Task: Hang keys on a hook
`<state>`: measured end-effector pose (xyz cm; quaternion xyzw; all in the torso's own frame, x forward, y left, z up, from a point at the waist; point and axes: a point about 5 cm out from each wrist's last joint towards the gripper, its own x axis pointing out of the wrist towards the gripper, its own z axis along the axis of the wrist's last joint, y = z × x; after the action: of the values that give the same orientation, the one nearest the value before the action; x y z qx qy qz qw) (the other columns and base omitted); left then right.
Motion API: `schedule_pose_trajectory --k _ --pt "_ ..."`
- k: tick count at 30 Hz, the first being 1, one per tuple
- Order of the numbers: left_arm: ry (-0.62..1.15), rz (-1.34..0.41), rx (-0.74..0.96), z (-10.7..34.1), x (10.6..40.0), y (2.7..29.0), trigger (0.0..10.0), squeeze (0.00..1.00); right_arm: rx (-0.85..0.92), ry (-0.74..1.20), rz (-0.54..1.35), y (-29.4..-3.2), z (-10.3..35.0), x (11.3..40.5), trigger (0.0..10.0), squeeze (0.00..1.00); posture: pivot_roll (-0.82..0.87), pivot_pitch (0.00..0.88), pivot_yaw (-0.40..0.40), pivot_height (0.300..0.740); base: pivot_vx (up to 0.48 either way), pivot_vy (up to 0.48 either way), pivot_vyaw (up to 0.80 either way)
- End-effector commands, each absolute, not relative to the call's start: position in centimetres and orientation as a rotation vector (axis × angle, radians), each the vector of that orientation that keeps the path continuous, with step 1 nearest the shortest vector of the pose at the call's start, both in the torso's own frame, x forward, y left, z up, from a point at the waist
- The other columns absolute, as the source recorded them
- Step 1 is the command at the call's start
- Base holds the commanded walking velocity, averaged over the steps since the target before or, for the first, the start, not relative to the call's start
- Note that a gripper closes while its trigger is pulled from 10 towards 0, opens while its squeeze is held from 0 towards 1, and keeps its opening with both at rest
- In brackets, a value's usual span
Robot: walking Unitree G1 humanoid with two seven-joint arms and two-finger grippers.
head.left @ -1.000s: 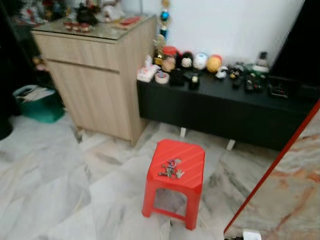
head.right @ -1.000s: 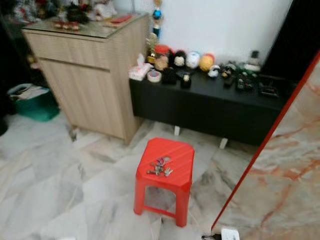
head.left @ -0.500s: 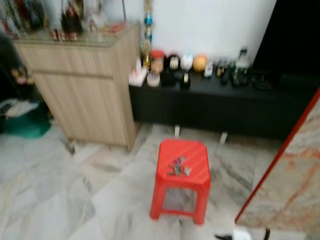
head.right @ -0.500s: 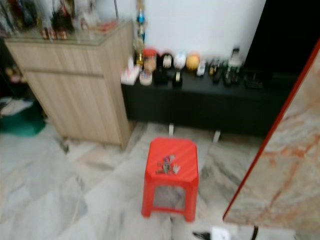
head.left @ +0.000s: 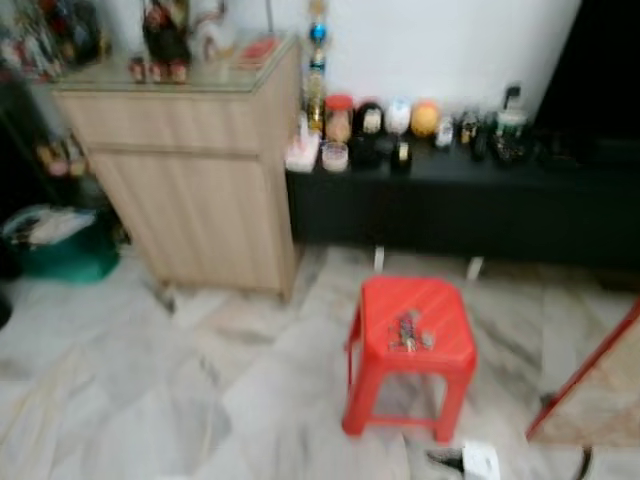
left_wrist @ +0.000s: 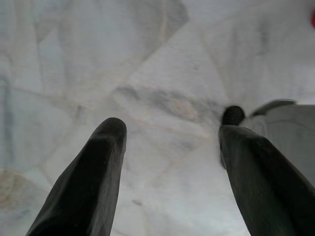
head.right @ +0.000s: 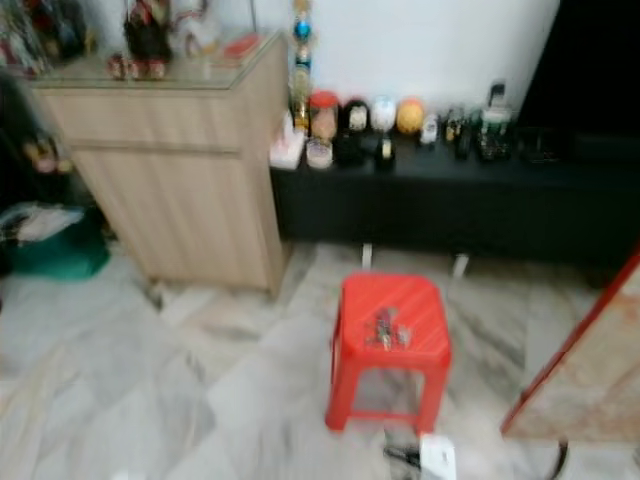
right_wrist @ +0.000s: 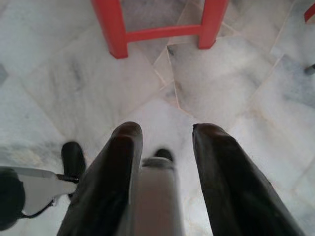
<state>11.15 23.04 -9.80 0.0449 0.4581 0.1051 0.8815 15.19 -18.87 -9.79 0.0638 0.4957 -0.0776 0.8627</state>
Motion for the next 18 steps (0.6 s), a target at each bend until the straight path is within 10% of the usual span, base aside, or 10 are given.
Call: schedule_pose_trajectory --k 1,18 --pt "0.959 0.189 0.095 -10.0 11.3 22.0 10.0 0.00 0.142 1.046 -0.205 -20.0 -9.9 14.4 10.0 0.00 0.04 0.000 0.034 0.740 0.000 0.000 0.00" --pt "0.955 0.184 0.021 -10.2 11.5 20.5 10.0 0.00 0.158 1.049 -0.257 -22.0 -10.1 12.5 10.0 0.00 0.04 0.000 -0.007 0.740 0.046 0.000 0.00"
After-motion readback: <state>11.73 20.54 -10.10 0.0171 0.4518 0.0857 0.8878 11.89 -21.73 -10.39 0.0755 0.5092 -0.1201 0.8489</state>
